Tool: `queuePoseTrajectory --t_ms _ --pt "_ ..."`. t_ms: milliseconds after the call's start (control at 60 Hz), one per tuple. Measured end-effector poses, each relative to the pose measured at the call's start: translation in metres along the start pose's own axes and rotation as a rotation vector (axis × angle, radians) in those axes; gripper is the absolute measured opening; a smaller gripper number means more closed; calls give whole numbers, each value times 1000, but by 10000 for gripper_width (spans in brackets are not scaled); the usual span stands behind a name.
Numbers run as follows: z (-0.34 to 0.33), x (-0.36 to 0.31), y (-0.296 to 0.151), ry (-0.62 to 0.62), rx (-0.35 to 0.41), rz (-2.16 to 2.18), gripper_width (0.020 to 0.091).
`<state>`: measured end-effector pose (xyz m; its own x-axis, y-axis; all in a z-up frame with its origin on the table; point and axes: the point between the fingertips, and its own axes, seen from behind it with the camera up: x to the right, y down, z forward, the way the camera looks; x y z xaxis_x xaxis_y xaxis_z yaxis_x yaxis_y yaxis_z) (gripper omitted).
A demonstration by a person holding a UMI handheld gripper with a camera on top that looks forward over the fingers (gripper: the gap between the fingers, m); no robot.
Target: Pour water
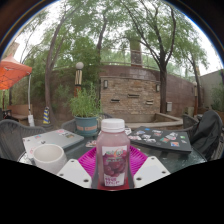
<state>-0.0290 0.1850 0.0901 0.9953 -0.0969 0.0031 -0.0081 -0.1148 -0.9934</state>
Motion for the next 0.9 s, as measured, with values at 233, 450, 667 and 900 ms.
queuePoseTrajectory --t_ms 233,450,667,900 --pt "1 -4 8 42 -26 -18 434" --pt "-5 -2 20 43 -114 -12 755" --pt "-76 1 6 21 -102 27 824" --pt "-222 -14 12 24 -99 25 822"
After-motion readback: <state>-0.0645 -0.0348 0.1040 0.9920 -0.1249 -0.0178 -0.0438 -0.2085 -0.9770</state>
